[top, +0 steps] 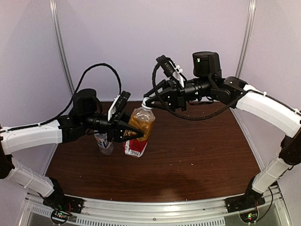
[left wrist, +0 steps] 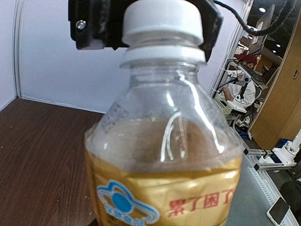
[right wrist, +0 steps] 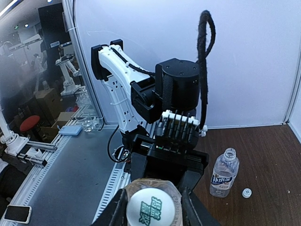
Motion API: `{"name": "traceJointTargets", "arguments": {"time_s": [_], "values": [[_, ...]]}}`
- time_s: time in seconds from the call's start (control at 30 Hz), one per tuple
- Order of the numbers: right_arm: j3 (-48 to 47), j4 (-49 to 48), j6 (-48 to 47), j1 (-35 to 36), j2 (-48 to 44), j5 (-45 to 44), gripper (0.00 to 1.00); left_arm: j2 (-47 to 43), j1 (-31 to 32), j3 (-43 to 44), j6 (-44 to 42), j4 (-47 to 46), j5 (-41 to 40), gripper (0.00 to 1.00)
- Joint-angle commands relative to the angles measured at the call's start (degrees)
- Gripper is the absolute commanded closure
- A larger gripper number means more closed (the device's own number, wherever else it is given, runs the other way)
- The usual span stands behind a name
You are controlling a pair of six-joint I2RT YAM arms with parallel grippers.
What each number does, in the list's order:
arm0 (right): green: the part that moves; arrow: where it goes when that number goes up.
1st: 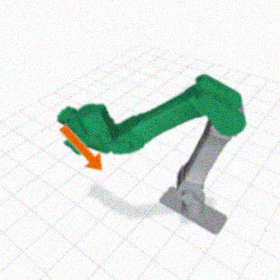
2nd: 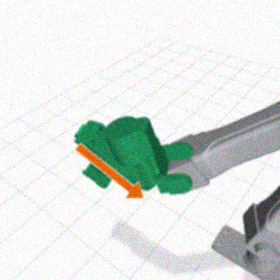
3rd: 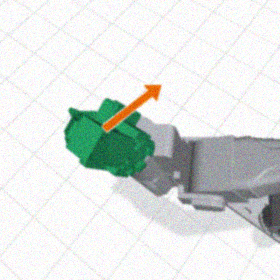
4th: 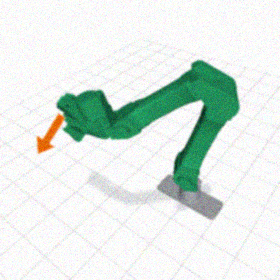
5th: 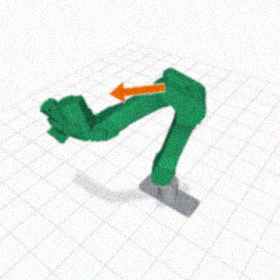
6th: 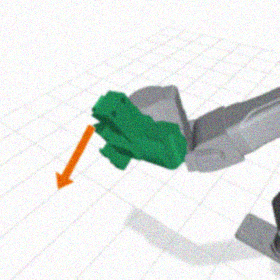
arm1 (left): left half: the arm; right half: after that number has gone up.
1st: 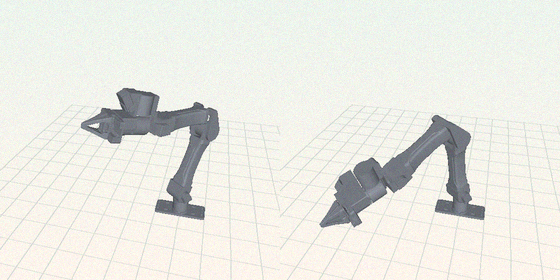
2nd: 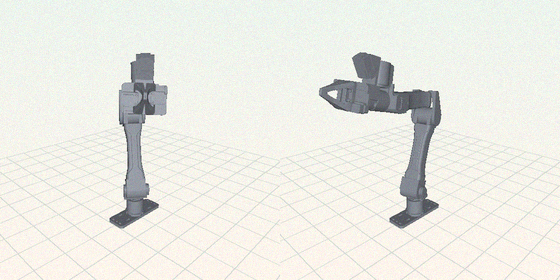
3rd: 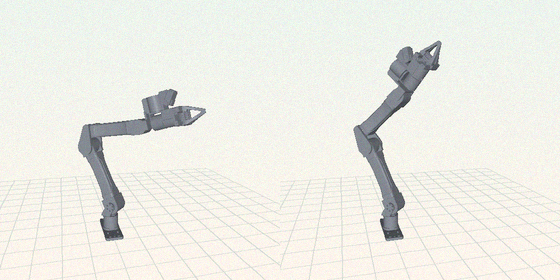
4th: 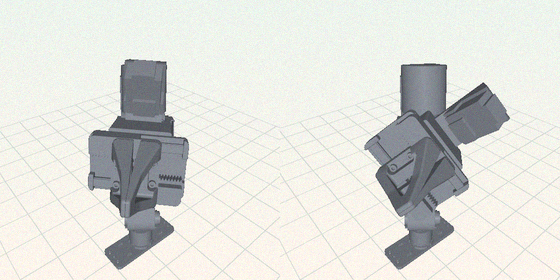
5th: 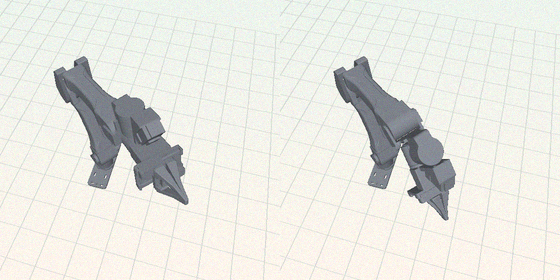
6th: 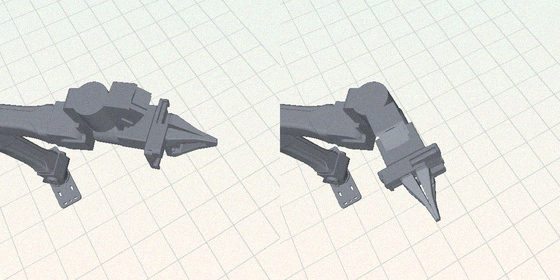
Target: Unscrew the bottle caps
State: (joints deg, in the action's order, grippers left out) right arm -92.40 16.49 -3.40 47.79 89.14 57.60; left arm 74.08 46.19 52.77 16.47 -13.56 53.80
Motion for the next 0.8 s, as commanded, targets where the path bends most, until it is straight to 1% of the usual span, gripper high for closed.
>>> {"name": "traceJointTargets", "arguments": {"time_s": [0.0,0.23,0.3,0.4,0.5,0.63,0.7,0.77], "values": [[1.6,0.1,2.7,-0.7,-1.3,-5.7,0.58,-0.3,0.9,0.1,-0.8,-6.6,1.5,0.61],[3.8,-1.6,6.2,-0.7,-4.9,-8.9,0.33,-0.3,0.8,0.2,-1.5,-5.3,-3.1,0.61],[4.3,-1.3,6.8,-0.6,-6.2,-10.4,0.28,-0.3,0.7,0.3,-1.6,-4.9,-4.9,0.61],[4.2,-1.0,8.8,-0.5,-7.7,-14.3,0.25,-0.2,0.7,0.8,-2.3,-3.6,-8.5,0.61],[3.3,-1.1,13.4,-0.1,-8.2,-19.3,0.23,0.1,0.7,1.5,-3.4,-1.6,-12.2,0.61],[1.7,-1.8,22.2,1.1,-8.3,-31.8,0.23,0.8,0.7,2.4,-4.3,0.7,-17.8,0.61],[0.5,-0.3,24.3,1.9,-7.8,-38.1,0.23,0.9,0.8,2.6,-4.3,1.1,-20.5,0.61],[-0.5,1.2,25.5,2.5,-7.0,-42.5,0.22,0.8,0.9,2.6,-4.1,1.3,-23.4,0.60]]}}
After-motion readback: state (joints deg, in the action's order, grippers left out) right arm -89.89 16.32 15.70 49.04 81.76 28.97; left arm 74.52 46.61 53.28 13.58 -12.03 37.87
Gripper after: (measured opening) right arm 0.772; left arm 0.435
